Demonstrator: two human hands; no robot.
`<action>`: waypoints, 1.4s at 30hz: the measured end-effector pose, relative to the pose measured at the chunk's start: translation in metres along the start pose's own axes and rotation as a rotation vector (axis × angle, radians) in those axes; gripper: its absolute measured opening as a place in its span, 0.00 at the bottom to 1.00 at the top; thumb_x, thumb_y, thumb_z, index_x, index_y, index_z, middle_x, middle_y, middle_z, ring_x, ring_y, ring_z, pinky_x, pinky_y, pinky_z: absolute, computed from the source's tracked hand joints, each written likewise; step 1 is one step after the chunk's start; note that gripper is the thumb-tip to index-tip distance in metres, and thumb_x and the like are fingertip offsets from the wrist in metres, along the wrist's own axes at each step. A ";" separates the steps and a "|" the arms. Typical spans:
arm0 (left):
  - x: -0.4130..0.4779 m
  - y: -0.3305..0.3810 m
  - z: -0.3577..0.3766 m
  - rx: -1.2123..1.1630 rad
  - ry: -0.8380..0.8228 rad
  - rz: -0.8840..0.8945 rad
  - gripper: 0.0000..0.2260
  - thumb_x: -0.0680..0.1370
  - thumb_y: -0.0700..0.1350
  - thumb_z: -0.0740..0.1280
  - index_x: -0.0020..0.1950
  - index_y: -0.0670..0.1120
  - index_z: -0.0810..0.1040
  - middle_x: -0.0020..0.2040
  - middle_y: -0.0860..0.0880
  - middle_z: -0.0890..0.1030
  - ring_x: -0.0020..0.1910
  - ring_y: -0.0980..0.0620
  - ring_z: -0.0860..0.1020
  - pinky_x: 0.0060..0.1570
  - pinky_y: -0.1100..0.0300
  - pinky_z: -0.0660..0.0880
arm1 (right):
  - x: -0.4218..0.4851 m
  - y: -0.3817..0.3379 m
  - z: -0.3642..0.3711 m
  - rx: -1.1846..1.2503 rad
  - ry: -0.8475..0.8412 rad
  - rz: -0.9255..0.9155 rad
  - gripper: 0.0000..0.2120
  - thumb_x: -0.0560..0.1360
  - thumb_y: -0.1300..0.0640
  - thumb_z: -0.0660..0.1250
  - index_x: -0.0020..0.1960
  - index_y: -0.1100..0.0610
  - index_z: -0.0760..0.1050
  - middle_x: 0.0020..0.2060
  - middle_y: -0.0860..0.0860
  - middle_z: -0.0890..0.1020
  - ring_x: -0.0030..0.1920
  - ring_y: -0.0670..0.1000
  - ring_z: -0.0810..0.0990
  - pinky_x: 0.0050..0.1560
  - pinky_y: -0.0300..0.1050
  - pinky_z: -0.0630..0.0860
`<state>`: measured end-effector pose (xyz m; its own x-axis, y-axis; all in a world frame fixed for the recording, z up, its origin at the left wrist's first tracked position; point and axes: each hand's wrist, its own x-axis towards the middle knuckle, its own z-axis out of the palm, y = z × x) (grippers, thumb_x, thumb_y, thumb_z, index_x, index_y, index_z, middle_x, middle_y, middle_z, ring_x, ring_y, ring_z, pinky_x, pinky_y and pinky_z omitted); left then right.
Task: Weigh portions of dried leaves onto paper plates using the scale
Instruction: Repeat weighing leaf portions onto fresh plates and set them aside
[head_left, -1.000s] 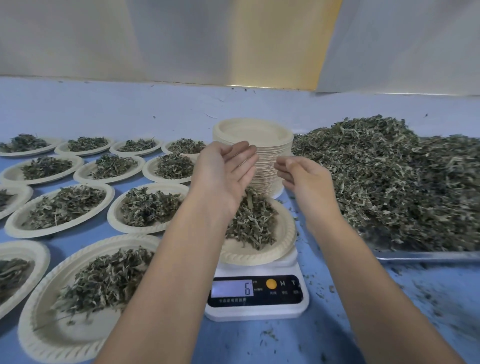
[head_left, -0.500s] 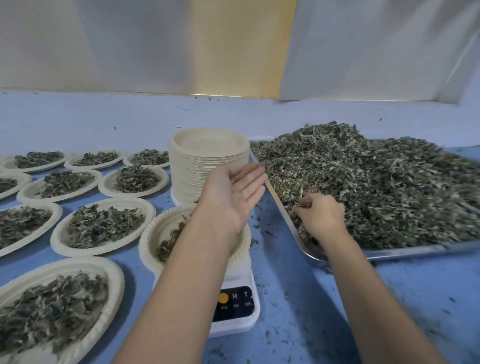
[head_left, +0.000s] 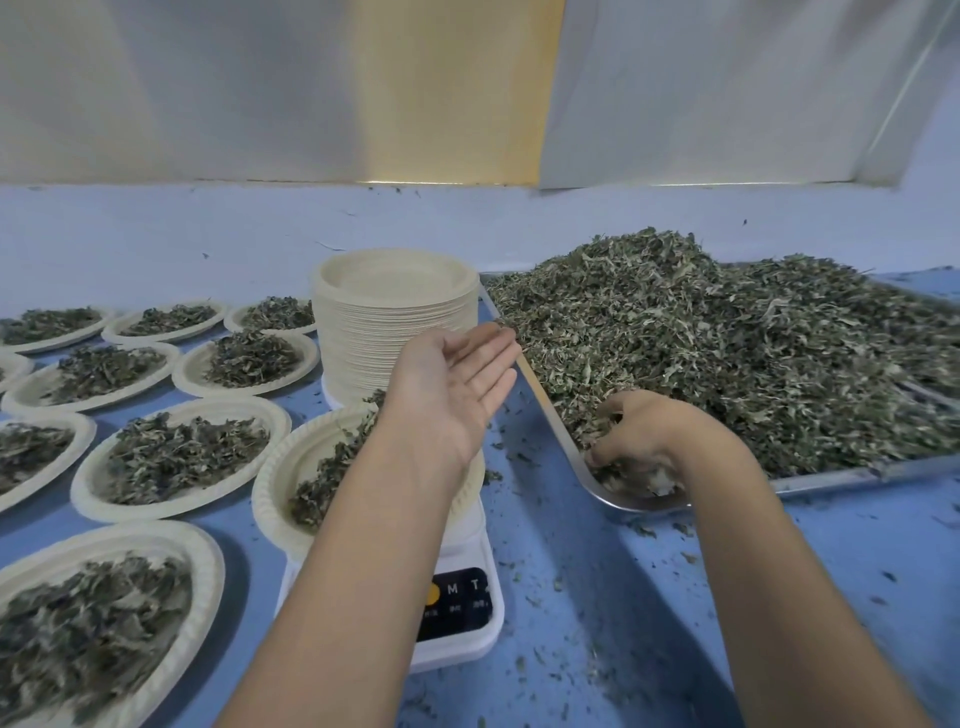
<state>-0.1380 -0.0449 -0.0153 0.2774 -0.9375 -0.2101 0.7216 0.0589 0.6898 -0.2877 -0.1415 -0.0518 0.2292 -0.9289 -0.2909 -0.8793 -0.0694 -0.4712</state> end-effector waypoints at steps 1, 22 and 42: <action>0.000 -0.001 0.000 0.004 -0.001 0.000 0.14 0.79 0.39 0.53 0.46 0.37 0.77 0.51 0.41 0.81 0.58 0.44 0.78 0.57 0.55 0.73 | 0.001 0.000 0.001 -0.004 -0.038 0.008 0.36 0.70 0.62 0.74 0.74 0.56 0.62 0.54 0.58 0.75 0.35 0.53 0.79 0.30 0.40 0.76; 0.001 -0.004 -0.003 0.039 0.022 0.004 0.13 0.79 0.38 0.54 0.45 0.38 0.78 0.44 0.42 0.83 0.54 0.45 0.80 0.56 0.56 0.74 | 0.025 0.003 0.027 -0.207 0.297 -0.348 0.15 0.73 0.66 0.66 0.56 0.53 0.81 0.53 0.54 0.82 0.52 0.56 0.79 0.52 0.45 0.76; 0.008 -0.024 0.002 0.121 0.037 -0.051 0.13 0.80 0.39 0.53 0.50 0.37 0.77 0.59 0.40 0.79 0.60 0.45 0.77 0.56 0.56 0.72 | 0.016 0.004 0.016 0.610 0.325 -0.139 0.03 0.75 0.62 0.69 0.47 0.57 0.81 0.40 0.50 0.82 0.37 0.47 0.78 0.38 0.39 0.77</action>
<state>-0.1539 -0.0544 -0.0322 0.2671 -0.9250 -0.2702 0.6543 -0.0318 0.7556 -0.2811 -0.1505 -0.0721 0.1021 -0.9945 0.0245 -0.4379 -0.0670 -0.8965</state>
